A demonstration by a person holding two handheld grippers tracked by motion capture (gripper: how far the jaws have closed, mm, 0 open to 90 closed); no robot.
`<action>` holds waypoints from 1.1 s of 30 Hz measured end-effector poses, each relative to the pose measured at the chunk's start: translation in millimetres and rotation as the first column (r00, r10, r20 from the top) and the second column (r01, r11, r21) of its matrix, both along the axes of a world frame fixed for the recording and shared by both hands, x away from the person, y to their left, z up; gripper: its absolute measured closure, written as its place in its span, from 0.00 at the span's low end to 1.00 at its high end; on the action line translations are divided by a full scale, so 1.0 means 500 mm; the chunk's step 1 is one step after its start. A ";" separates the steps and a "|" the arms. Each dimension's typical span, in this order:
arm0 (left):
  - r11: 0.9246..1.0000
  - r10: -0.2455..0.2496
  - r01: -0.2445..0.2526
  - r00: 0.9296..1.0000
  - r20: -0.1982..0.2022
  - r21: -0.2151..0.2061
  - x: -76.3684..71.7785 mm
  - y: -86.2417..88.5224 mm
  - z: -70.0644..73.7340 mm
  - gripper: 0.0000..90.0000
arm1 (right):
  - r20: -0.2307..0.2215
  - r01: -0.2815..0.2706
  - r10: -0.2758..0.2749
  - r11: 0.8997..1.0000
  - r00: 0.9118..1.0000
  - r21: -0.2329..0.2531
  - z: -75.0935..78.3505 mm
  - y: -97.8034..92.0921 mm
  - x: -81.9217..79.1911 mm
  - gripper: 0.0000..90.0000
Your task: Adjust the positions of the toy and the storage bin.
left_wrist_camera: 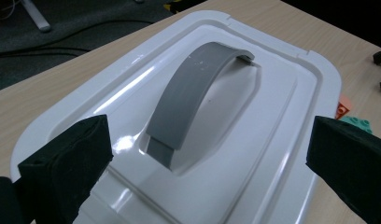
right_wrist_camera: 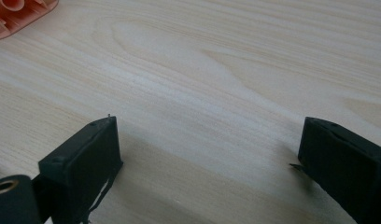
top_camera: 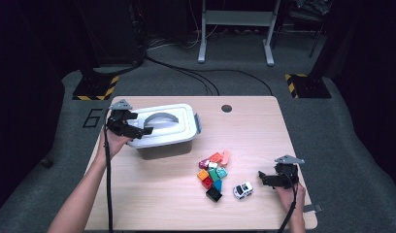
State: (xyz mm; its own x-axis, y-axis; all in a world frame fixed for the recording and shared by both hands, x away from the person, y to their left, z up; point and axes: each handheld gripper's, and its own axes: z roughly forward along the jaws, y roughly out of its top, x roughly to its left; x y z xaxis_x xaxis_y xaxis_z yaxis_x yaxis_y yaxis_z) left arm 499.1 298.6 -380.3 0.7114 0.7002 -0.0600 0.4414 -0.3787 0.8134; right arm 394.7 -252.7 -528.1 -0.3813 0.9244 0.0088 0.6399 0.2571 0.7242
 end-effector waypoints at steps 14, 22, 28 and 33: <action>0.999 -0.026 0.026 1.000 0.001 0.039 0.045 -0.036 0.007 0.60 | 0.000 -0.004 0.004 1.000 1.000 0.002 0.000 -0.001 0.000 0.06; 0.997 -0.048 0.048 0.999 -0.003 0.065 0.042 -0.041 0.009 0.63 | 0.000 -0.002 0.002 1.000 1.000 0.004 0.000 0.000 0.000 0.06; 0.992 -0.061 0.059 0.998 0.011 0.113 0.026 -0.067 0.013 0.69 | 0.001 -0.001 0.001 1.000 1.000 0.004 0.000 0.000 0.000 0.06; 0.992 -0.053 0.052 0.999 0.001 0.113 0.011 -0.081 0.014 0.70 | 0.001 -0.004 0.004 1.000 1.000 0.002 0.000 -0.001 0.000 0.06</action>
State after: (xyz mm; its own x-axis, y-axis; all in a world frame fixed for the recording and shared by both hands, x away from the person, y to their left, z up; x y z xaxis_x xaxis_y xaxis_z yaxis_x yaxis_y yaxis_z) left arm 504.3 258.4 -373.3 0.7476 0.6639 0.0207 0.4149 -0.4911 0.7659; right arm 394.7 -253.1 -528.1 -0.3848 0.9229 0.0097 0.6380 0.2584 0.7254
